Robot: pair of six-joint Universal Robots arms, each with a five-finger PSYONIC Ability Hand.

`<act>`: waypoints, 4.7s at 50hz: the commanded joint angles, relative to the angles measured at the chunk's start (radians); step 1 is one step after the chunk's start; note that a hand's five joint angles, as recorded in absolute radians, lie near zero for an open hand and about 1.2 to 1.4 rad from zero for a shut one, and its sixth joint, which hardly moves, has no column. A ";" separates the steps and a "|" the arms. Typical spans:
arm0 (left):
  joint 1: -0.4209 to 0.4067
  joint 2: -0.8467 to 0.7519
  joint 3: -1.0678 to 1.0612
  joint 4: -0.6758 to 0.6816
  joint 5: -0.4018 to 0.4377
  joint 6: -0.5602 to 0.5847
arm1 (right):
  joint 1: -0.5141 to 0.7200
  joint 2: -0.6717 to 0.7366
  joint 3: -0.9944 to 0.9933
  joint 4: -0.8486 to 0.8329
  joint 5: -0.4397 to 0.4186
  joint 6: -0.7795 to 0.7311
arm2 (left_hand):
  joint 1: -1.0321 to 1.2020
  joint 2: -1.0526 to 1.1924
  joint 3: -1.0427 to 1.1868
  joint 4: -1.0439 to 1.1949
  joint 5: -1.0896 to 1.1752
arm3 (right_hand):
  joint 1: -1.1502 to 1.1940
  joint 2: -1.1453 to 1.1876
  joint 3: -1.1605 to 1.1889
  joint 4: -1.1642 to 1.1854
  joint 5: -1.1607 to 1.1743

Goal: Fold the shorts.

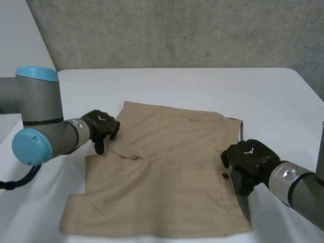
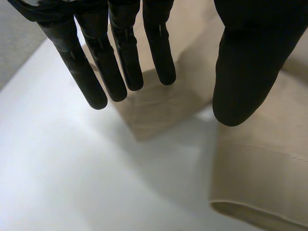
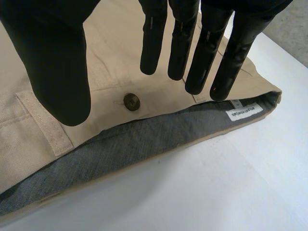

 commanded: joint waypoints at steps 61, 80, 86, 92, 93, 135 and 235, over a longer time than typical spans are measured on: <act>0.022 0.772 -0.849 0.147 0.014 -0.322 | 0.002 -0.114 0.388 -0.242 -0.076 -0.080 | 0.057 0.056 0.052 0.058 0.060 | 0.890 0.817 0.823 0.819 0.813; -0.002 0.930 -0.914 0.138 0.025 -0.319 | 0.005 -0.090 0.230 -0.248 -0.055 0.061 | 0.060 0.059 0.055 0.061 0.063 | 0.896 0.822 0.829 0.825 0.819; -0.054 0.934 -0.941 0.120 0.023 -0.322 | 0.036 -0.050 0.129 -0.242 0.020 0.138 | 0.060 0.059 0.055 0.061 0.063 | 0.896 0.822 0.829 0.825 0.819; -0.144 0.923 -0.980 0.092 0.008 -0.322 | 0.093 0.060 0.046 -0.235 0.123 0.148 | 0.060 0.059 0.055 0.061 0.063 | 0.896 0.822 0.829 0.825 0.819; -0.150 0.920 -0.986 0.092 0.008 -0.322 | 0.102 0.065 0.040 -0.235 0.134 0.148 | 0.060 0.059 0.055 0.061 0.063 | 0.896 0.822 0.829 0.825 0.819; -0.167 0.647 -0.992 0.365 -0.282 -0.324 | 0.116 0.073 0.031 -0.228 0.169 0.147 | 0.744 0.743 0.739 0.744 0.747 | 0.896 0.822 0.829 0.825 0.819; -0.037 0.199 -0.366 0.522 -0.072 -0.425 | -0.042 0.283 -0.216 -0.266 0.120 0.366 | -0.401 -0.402 -0.406 -0.400 -0.398 | -0.010 -0.084 -0.077 -0.081 -0.087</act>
